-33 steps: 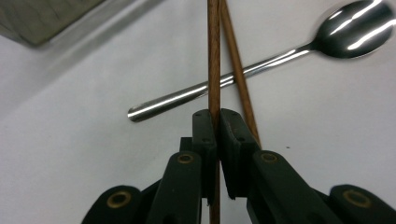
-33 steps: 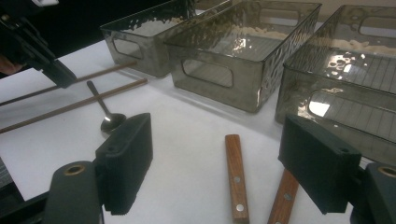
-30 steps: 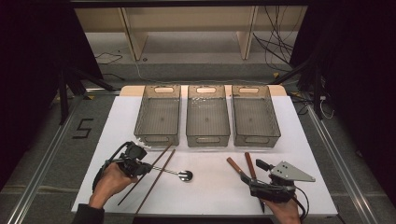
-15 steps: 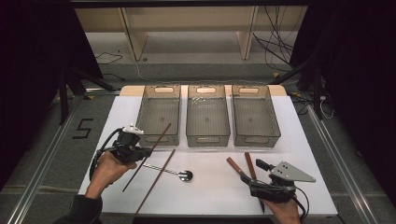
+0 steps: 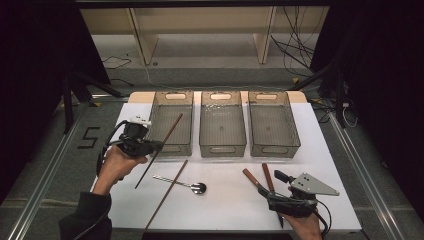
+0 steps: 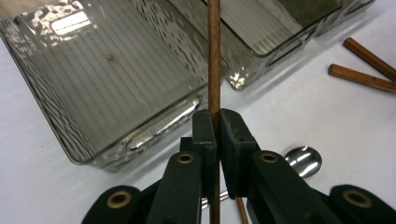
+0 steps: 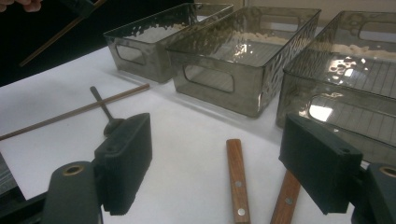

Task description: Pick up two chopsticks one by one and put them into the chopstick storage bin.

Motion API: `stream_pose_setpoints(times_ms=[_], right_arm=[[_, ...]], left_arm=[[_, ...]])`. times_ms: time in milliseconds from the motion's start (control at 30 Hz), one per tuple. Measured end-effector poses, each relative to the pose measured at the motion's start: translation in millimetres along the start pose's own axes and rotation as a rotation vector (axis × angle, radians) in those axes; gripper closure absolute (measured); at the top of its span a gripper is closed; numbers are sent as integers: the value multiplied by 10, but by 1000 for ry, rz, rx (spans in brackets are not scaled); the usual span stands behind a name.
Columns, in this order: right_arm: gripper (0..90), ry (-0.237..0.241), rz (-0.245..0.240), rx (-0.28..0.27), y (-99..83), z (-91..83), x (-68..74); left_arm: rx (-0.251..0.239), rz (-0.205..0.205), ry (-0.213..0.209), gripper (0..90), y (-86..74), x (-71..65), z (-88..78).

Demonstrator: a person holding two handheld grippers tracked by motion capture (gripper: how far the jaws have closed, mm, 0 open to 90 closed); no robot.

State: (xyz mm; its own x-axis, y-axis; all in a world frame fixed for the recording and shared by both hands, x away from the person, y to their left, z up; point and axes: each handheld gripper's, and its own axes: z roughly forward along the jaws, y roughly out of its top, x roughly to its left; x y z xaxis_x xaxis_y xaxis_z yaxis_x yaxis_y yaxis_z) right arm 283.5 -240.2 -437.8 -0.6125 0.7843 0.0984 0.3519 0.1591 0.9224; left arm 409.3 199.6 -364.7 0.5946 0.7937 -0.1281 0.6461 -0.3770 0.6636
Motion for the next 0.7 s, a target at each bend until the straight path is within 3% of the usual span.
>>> stream_pose_setpoints(times_ms=[700], right_arm=[[257, 5, 2, -15, -1, -12, -6]], left_arm=[[-84, -5, 20, 844, 434, 186, 46]])
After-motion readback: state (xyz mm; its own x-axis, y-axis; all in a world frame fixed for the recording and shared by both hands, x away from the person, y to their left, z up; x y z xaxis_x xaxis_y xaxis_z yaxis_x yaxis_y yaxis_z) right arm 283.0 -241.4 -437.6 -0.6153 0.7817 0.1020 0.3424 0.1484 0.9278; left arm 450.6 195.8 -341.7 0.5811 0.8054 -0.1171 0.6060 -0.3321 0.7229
